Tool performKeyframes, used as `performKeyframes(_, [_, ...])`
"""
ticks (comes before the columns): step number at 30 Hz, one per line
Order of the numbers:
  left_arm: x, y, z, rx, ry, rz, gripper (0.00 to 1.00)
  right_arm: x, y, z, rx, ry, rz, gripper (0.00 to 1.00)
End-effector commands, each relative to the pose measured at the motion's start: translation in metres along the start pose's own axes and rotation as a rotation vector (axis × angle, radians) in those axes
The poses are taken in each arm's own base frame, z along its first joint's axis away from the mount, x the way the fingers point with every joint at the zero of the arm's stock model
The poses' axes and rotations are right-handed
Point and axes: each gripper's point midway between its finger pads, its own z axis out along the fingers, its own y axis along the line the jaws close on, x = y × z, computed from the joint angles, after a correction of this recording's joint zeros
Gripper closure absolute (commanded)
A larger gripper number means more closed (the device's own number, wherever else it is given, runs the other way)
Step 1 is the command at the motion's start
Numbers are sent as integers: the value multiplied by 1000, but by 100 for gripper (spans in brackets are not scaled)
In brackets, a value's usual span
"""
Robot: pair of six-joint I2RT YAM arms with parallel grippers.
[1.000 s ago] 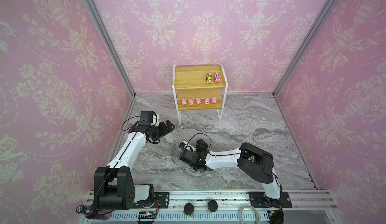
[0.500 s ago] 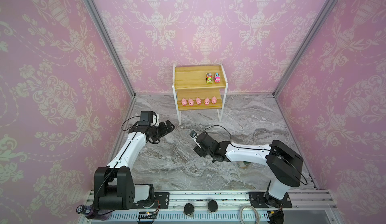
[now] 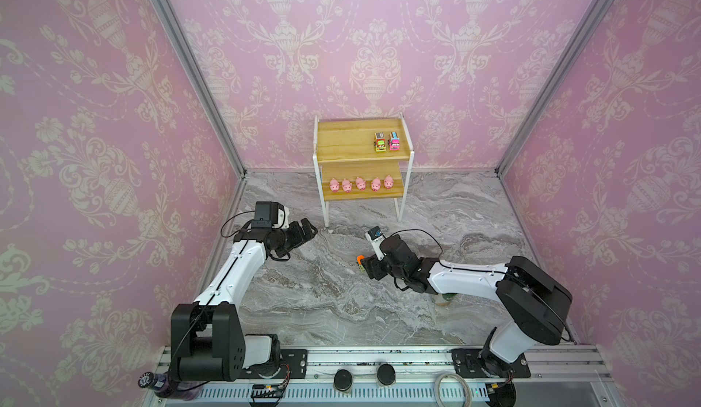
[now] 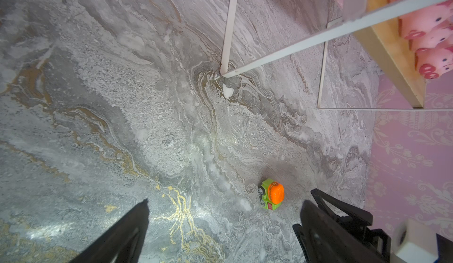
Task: Organize plastic toys on shelves
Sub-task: Turn over the plastic toy at the center of the table, then pick up the plastic toy from the center of the table.
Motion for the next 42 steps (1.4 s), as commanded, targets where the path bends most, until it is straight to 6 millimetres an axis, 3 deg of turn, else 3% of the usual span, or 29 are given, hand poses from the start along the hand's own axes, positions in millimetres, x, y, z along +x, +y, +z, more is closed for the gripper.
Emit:
performKeyframes(1, [0,2,-2,-9,3,19,2,2,7,10,-39,-41,72,28])
performKeyframes(14, [0,4,-1,-14,5,19,1,20,16,36,31,24,-59,35])
performKeyframes(28, [1,4,-1,-15,7,17,1,22,14,47,139,78,-133,64])
performKeyframes(30, [0,4,-2,-14,4,19,1,17,17,43,137,73,-145,71])
performKeyframes(34, [-1,2,-5,-12,-8,28,1,0,27,28,135,52,-174,74])
performKeyframes(42, [-10,-7,-32,-18,-115,84,1,-65,44,-36,114,-16,-149,79])
